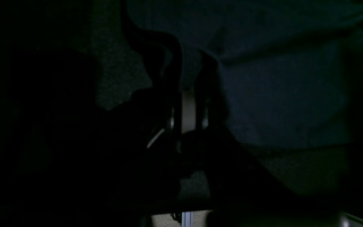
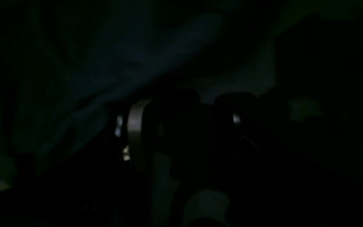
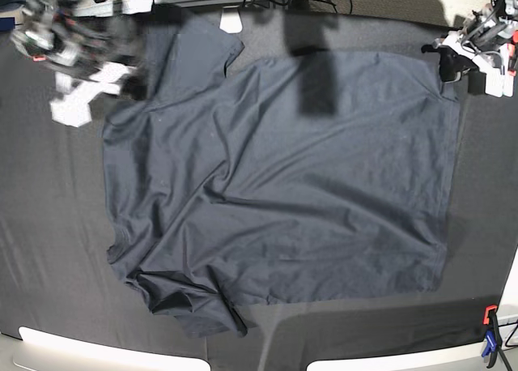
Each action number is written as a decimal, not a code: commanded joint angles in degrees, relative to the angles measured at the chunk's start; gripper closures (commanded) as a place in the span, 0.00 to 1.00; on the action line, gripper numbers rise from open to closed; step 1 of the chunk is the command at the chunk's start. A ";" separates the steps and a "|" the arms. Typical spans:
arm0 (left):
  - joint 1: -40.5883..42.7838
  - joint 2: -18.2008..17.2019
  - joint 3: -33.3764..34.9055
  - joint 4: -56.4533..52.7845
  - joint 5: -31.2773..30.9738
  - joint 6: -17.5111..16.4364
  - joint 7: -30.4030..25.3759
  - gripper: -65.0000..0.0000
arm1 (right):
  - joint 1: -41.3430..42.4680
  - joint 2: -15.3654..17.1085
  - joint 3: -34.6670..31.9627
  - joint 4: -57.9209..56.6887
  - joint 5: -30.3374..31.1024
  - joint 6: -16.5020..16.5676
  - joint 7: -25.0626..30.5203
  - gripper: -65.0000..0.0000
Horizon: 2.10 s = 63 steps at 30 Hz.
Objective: Layout the t-shirt on the table in an organized manner, then fold the t-shirt properly
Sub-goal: 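Grasp the collar-edge corners of the shirt with both grippers, then lift the collar edge with both grippers and fold it toward the hem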
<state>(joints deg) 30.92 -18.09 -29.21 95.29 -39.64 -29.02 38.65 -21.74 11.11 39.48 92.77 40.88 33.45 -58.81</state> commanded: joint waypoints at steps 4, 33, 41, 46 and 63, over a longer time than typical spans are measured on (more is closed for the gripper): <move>0.20 -0.83 -0.33 0.74 -0.90 -0.61 -1.16 1.00 | -0.04 0.61 5.68 0.59 7.21 5.51 -4.90 0.54; 0.20 -0.81 -0.33 0.74 -0.90 -0.61 -1.16 1.00 | -0.63 -4.94 -2.32 6.49 15.63 6.55 -5.66 0.54; 0.22 -0.81 -0.33 0.74 -0.90 -0.61 -1.14 1.00 | -0.70 -4.94 -12.39 6.49 -0.07 -2.58 1.38 0.54; 0.20 -0.83 -0.33 0.74 -0.90 -0.61 -1.16 1.00 | -0.70 -4.94 -13.20 6.49 -2.16 -5.40 1.38 0.55; 0.20 -0.81 -0.33 0.74 -0.90 -0.61 -1.16 1.00 | -0.68 -7.96 -9.25 6.51 -10.71 -10.54 4.83 0.56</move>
<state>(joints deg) 30.94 -18.09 -29.21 95.29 -39.66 -29.02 38.63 -22.06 2.68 29.89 99.00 32.34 23.94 -53.49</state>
